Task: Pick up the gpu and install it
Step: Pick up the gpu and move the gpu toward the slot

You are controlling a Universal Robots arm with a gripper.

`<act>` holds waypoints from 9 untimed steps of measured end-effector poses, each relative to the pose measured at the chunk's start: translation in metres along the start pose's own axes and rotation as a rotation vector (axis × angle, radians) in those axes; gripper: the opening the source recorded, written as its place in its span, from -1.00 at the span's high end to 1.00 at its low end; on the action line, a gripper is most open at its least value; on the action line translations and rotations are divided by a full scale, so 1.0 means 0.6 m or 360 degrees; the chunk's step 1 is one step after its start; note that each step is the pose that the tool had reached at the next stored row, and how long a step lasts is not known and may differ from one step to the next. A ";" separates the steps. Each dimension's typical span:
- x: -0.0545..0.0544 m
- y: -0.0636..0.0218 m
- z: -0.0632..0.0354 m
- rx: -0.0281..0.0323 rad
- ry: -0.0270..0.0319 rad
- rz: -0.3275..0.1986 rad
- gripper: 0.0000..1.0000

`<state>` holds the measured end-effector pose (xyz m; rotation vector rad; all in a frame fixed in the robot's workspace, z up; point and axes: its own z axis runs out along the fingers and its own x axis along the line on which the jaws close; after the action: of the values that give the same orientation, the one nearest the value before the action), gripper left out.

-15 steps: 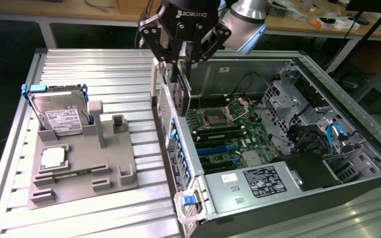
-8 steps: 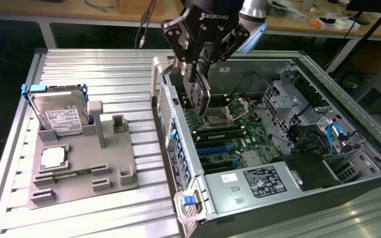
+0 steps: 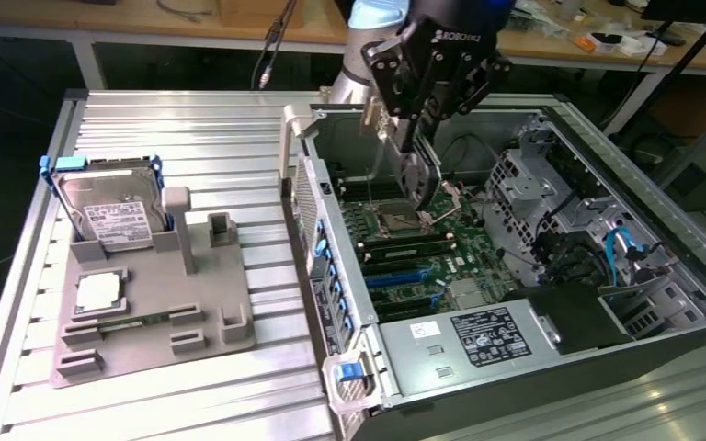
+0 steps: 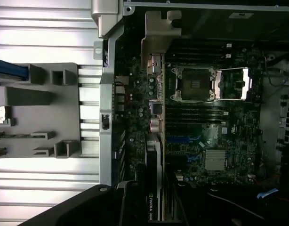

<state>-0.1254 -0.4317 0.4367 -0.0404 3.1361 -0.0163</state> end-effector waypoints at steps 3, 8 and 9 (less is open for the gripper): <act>-0.028 -0.001 0.001 0.00000 -0.00003 0.0000 0.47; -0.067 -0.002 0.003 0.00000 -0.00006 0.0000 0.47; -0.074 -0.002 0.003 0.00001 -0.00007 0.0000 0.47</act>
<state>-0.0807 -0.4317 0.4351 -0.0403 3.1357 -0.0163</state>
